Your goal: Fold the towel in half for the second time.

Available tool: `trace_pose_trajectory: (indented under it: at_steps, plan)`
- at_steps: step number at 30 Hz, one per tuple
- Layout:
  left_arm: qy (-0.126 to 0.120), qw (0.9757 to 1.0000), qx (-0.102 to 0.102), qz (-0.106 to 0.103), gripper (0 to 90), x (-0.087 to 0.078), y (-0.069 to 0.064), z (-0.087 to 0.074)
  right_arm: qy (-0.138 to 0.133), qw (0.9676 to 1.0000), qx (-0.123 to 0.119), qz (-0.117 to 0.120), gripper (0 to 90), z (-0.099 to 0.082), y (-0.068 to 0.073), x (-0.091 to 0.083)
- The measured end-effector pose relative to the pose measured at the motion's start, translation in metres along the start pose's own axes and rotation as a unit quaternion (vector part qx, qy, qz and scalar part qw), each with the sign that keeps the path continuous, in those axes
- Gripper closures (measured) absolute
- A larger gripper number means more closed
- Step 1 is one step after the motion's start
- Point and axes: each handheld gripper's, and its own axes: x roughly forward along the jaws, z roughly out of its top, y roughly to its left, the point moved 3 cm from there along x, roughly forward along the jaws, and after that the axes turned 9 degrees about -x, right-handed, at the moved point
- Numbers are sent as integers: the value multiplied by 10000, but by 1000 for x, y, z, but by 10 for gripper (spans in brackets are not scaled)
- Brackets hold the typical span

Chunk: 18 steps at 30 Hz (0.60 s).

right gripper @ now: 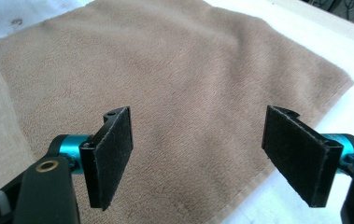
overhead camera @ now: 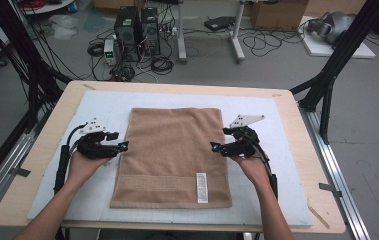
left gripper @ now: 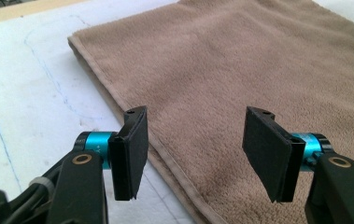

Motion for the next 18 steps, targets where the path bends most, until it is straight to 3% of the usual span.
trace_pose_trajectory:
  at_steps: [11,18]
  plan:
    - [25,9999,-57,80,406,2,4,4,26,9999,-56,-88,240,9,-10,-5]
    - [-62,9998,17,197,408,4,10,31,33,9996,-91,-255,255,27,-34,-6]
